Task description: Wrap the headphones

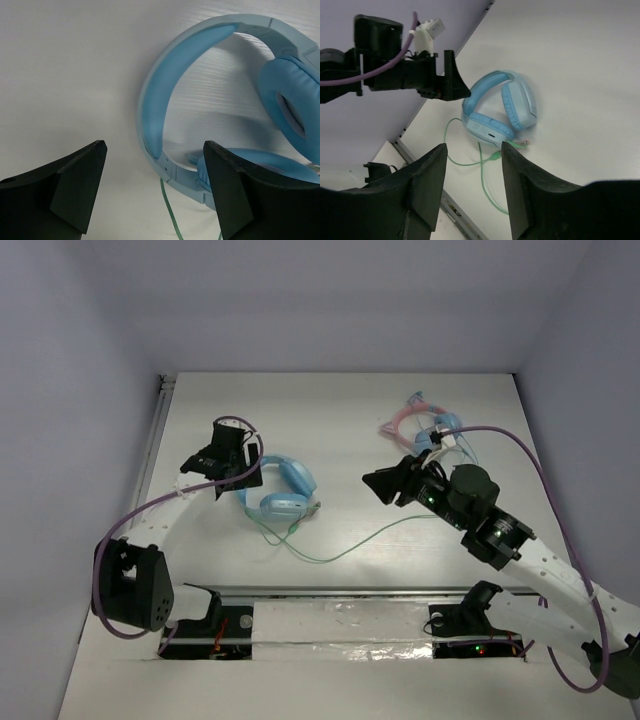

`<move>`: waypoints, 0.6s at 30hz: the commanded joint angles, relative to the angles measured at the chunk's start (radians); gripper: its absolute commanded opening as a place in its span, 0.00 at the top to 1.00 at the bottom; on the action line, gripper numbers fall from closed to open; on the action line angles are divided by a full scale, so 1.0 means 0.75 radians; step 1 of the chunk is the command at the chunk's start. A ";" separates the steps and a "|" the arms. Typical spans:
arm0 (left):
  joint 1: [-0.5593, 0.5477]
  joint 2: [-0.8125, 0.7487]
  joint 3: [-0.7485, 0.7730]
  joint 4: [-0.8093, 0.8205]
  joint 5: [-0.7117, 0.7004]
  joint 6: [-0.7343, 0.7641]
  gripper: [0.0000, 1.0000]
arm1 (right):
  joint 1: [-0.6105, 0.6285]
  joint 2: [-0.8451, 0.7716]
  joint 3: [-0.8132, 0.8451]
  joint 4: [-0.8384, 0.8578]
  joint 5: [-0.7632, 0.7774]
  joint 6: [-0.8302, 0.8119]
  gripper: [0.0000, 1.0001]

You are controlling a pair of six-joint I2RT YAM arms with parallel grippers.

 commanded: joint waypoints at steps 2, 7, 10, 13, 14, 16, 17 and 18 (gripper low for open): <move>0.048 0.060 0.064 0.101 -0.011 0.055 0.23 | 0.009 -0.017 -0.019 0.116 -0.112 0.000 0.48; 0.048 0.302 0.203 0.078 0.025 0.121 0.23 | 0.009 -0.036 -0.027 0.112 -0.085 0.004 0.41; 0.048 0.377 0.215 0.082 0.024 0.133 0.23 | 0.009 -0.058 -0.043 0.128 -0.065 0.006 0.40; 0.048 0.433 0.228 0.097 0.047 0.137 0.24 | 0.009 -0.046 -0.045 0.132 -0.079 0.008 0.40; 0.048 0.449 0.234 0.083 0.037 0.131 0.26 | 0.009 -0.032 -0.041 0.130 -0.079 0.006 0.41; 0.048 0.457 0.210 0.089 0.014 0.119 0.27 | 0.009 -0.022 -0.043 0.128 -0.089 0.006 0.41; 0.048 0.455 0.197 0.093 0.014 0.113 0.27 | 0.009 -0.018 -0.043 0.128 -0.087 0.006 0.41; 0.048 0.439 0.185 0.089 0.008 0.101 0.27 | 0.009 -0.015 -0.045 0.130 -0.083 0.006 0.42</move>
